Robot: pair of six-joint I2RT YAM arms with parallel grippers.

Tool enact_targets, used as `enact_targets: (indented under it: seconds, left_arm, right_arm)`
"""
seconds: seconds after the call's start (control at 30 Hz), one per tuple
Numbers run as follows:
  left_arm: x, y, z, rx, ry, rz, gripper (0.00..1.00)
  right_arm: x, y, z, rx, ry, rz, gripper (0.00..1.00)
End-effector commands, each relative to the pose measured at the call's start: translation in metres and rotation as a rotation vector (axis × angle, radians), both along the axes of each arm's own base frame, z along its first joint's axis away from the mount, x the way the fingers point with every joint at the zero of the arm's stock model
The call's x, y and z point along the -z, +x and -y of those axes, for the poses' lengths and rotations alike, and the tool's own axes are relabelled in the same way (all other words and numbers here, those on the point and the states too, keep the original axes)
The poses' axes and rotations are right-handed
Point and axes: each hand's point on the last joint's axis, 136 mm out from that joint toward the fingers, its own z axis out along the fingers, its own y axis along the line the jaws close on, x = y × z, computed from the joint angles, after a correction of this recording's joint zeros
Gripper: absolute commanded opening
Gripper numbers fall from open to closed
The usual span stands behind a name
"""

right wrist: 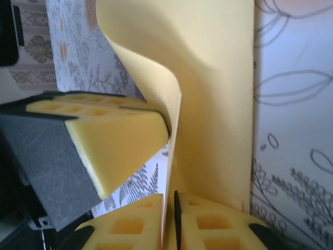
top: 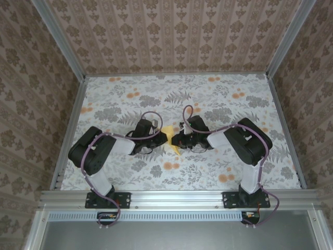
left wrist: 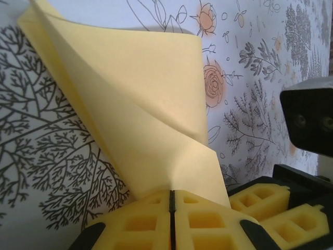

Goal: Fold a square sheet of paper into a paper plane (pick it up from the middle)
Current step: Fold the wing for the fifth time at the center of the table.

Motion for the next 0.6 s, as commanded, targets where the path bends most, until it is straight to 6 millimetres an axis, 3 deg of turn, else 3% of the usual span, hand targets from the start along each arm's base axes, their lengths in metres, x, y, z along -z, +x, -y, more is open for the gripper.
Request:
enact_targets:
  seconds: [0.0,0.37,0.57]
  left_arm:
    - [0.015,-0.001,-0.006,0.005,0.081,-0.03,0.1]
    - [0.015,0.0,-0.001,0.021,0.084,-0.046,0.1]
    - [0.008,0.002,0.001,0.027,0.078,-0.039,0.1]
  right_arm:
    - [-0.005,-0.014,0.008,-0.062,-0.045,-0.01,0.18]
    - [-0.003,-0.028,0.019,-0.148,-0.163,0.053,0.24]
    - [0.001,-0.029,0.02,-0.148,-0.168,0.047,0.15]
